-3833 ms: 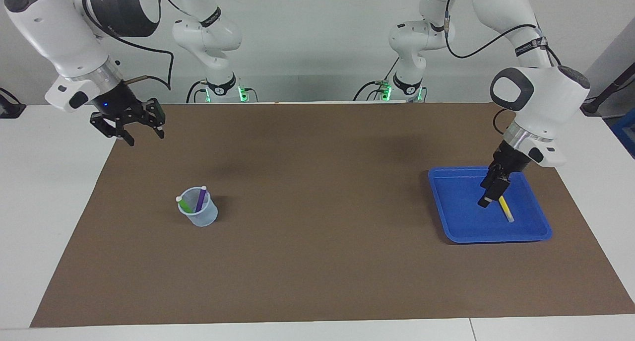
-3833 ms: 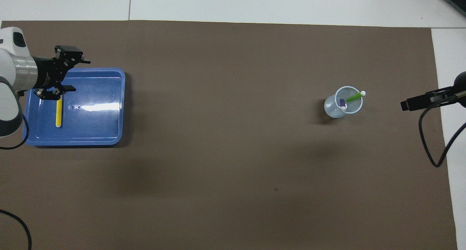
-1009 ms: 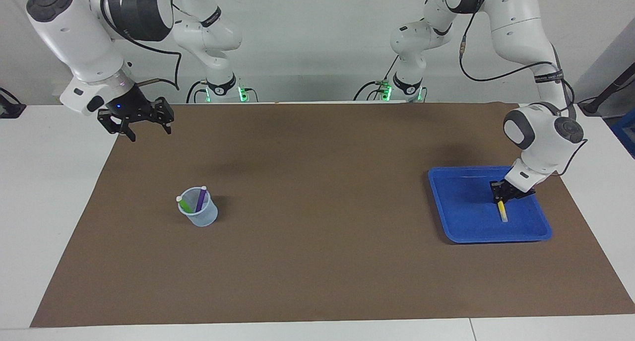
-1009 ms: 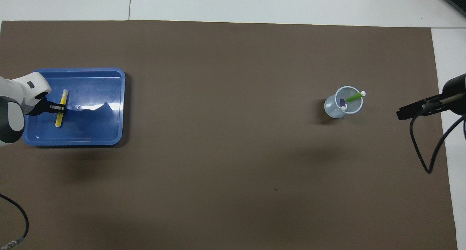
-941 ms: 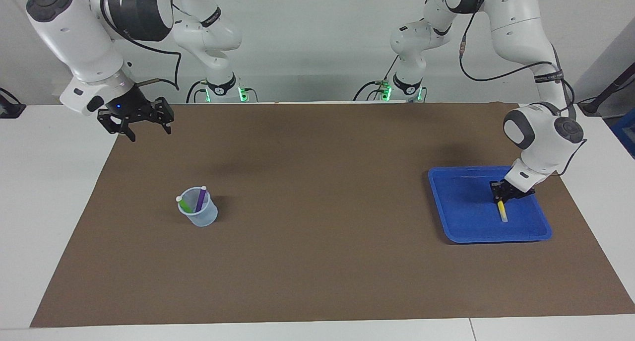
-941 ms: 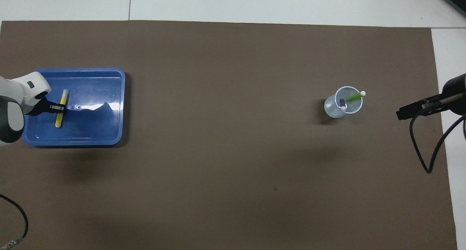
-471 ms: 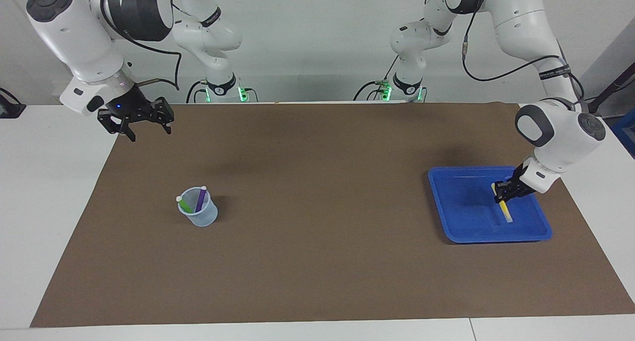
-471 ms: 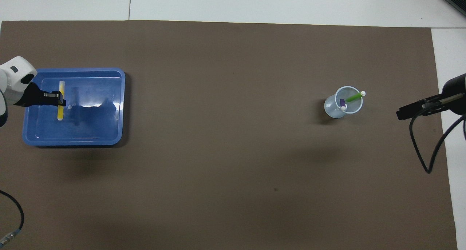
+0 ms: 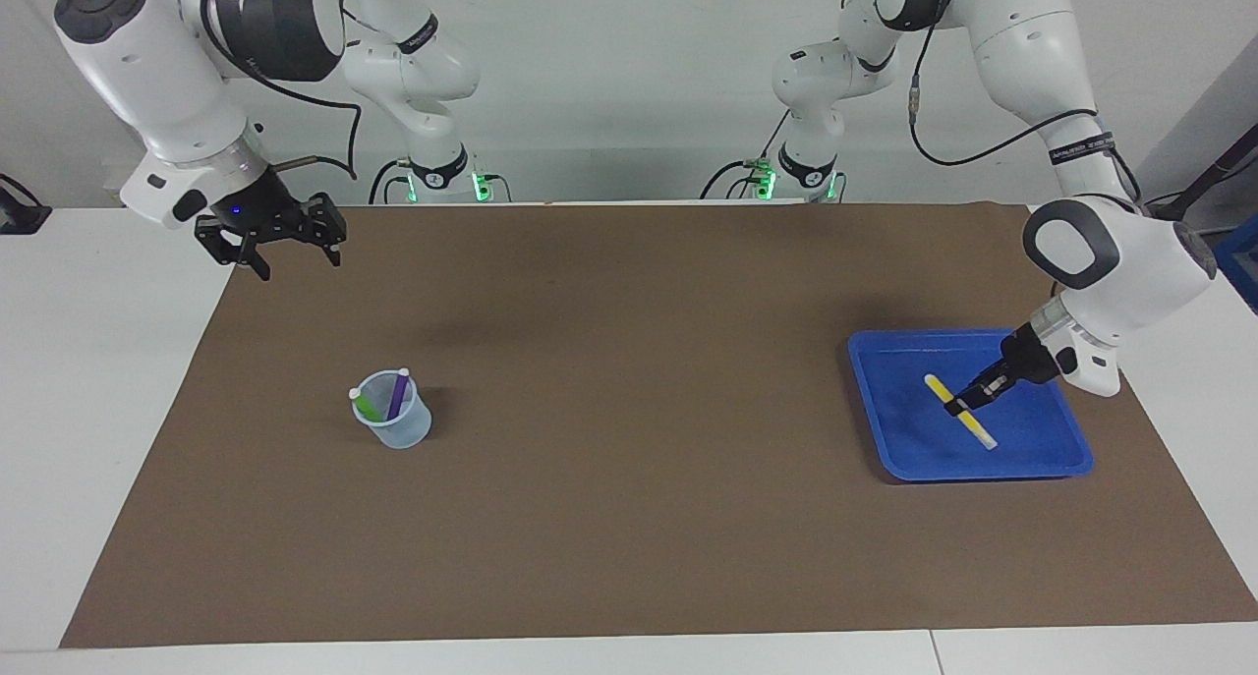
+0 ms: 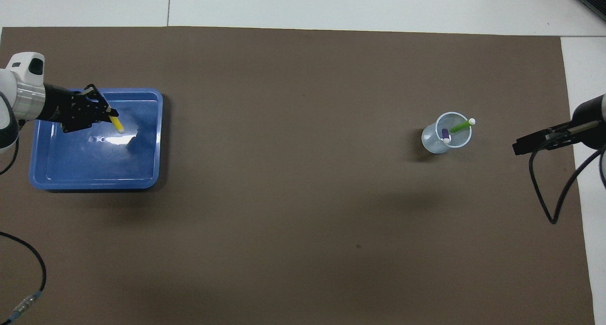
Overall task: Transfer and insert pens with both arms
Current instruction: 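Lift the yellow pen with the left gripper while the right gripper approaches, then grasp the yellow pen with the right gripper and open the left gripper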
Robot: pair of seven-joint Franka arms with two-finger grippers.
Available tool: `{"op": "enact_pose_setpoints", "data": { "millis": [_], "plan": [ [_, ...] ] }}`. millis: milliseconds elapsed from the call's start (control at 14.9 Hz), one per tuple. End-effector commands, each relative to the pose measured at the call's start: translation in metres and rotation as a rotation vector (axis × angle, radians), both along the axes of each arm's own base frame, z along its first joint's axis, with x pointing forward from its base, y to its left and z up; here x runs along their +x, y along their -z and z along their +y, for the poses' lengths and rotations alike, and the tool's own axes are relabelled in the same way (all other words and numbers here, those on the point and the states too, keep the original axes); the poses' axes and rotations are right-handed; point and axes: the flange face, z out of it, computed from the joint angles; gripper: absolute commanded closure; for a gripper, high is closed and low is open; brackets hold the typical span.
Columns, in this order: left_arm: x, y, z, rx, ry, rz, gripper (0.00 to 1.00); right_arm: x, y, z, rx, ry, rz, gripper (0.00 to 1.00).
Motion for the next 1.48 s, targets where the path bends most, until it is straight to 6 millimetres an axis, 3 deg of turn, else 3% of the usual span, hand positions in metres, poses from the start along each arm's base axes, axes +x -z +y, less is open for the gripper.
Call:
{"op": "enact_pose_setpoints", "data": {
  "millis": [0, 202, 403, 672, 740, 874, 941, 1143, 1412],
  "plan": [
    [-0.001, -0.015, -0.038, -0.036, -0.168, 0.097, 1.0, -0.005, 0.004, 0.017, 0.057, 0.057, -0.005, 0.09],
    [-0.009, -0.026, -0.08, -0.109, -0.377, 0.218, 1.0, -0.003, 0.006, 0.028, 0.183, 0.082, -0.02, 0.09],
    [-0.025, -0.05, -0.113, -0.169, -0.534, 0.278, 1.0, 0.0, 0.001, 0.036, 0.355, 0.12, -0.033, 0.09],
    [-0.037, -0.073, -0.19, -0.178, -0.592, 0.3, 1.0, 0.014, 0.007, 0.059, 0.532, 0.179, -0.114, 0.09],
    [-0.04, -0.076, -0.208, -0.187, -0.599, 0.308, 1.0, 0.018, 0.009, 0.079, 0.56, 0.169, -0.129, 0.09],
    [-0.046, -0.082, -0.254, -0.24, -0.65, 0.322, 1.0, 0.024, 0.019, 0.1, 0.615, 0.194, -0.137, 0.07],
    [-0.05, -0.084, -0.276, -0.258, -0.685, 0.321, 1.0, 0.023, 0.022, 0.124, 0.633, 0.184, -0.135, 0.07],
    [-0.068, -0.088, -0.34, -0.288, -0.741, 0.321, 1.0, 0.022, 0.035, 0.167, 0.633, 0.197, -0.153, 0.04],
    [-0.094, -0.094, -0.404, -0.352, -0.846, 0.329, 1.0, 0.022, 0.038, 0.183, 0.635, 0.195, -0.149, 0.03]
  ]
}}
